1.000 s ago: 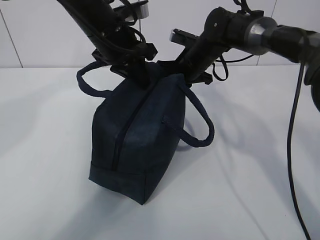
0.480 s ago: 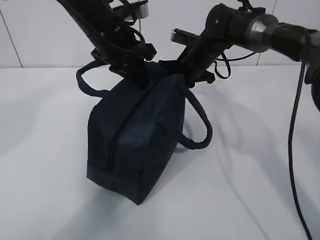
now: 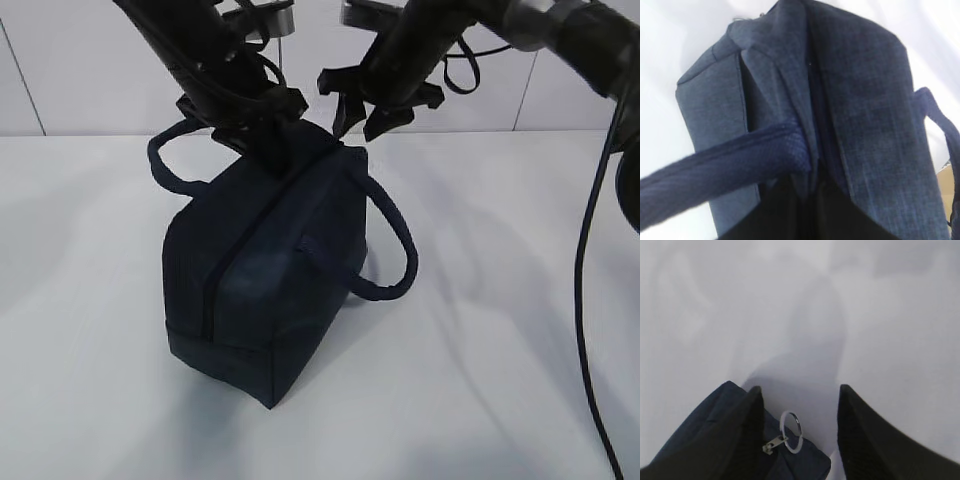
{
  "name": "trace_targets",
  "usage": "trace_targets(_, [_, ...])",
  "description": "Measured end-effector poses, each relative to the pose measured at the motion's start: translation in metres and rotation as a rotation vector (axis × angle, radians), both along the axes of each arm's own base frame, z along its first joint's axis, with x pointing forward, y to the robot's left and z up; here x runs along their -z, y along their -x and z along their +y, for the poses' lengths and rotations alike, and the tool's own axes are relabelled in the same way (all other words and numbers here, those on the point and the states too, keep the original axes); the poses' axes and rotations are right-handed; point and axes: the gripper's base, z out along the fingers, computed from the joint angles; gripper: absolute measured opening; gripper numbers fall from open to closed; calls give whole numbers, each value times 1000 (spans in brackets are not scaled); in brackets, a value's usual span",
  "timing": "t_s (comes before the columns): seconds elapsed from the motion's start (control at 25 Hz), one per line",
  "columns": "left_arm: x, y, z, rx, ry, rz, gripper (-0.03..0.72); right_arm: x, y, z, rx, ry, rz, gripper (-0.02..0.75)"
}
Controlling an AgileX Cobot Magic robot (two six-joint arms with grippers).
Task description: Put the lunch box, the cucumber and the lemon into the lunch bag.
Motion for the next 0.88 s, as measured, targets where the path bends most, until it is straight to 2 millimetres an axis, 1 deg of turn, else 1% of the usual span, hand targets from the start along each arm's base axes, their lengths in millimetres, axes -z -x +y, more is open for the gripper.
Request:
trace_targets(0.16, [1, 1, 4, 7, -49, 2, -6, -26, 0, -1, -1, -5, -80, 368])
trace_targets(0.24, [1, 1, 6, 9, -73, 0, -6, -33, 0, -2, 1, -7, -98, 370])
trace_targets(0.6, [3, 0, 11, -3, -126, -14, -2, -54, 9, -4, 4, -13, -115, 369])
trace_targets(0.64, [3, 0, 11, -2, -129, -14, -2, -57, 12, -5, 5, -9, -114, 369])
trace_targets(0.76, [3, 0, 11, -4, -128, -13, -1, -59, 19, -9, 9, 24, -87, 369])
trace_targets(0.88, [3, -1, 12, -6, -135, -15, 6, -64, 33, -15, 8, 50, -49, 365])
